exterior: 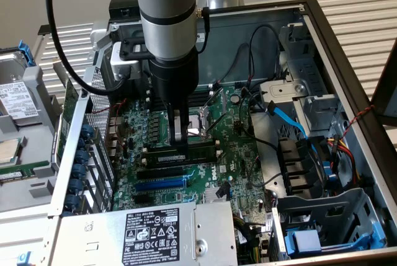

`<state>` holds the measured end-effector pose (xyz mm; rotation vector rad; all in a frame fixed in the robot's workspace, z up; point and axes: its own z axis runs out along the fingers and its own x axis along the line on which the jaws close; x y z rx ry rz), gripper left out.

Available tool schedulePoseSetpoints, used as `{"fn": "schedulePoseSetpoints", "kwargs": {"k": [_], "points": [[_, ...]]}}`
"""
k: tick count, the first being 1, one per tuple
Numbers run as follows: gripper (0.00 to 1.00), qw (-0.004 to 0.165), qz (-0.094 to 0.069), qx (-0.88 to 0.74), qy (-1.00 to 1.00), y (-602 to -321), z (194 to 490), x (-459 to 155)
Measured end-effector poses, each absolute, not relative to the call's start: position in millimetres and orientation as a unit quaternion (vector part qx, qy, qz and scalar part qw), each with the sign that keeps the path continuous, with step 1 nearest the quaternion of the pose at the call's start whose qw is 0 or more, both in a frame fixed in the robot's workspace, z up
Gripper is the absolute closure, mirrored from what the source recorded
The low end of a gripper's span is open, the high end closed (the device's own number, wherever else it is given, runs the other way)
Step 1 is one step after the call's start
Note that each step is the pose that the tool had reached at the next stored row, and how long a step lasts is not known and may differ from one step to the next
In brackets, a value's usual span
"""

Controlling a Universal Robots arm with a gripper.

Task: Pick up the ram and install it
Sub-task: 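Press down the ram until it locks into place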

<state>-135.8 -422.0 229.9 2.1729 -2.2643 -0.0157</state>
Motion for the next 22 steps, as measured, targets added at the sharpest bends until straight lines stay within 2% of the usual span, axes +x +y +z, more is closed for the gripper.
{"fn": "schedulePoseSetpoints", "kwargs": {"k": [22], "points": [[0.89,0.001,-0.005,0.692,-0.721,-422.1,228.0,-137.0]]}}
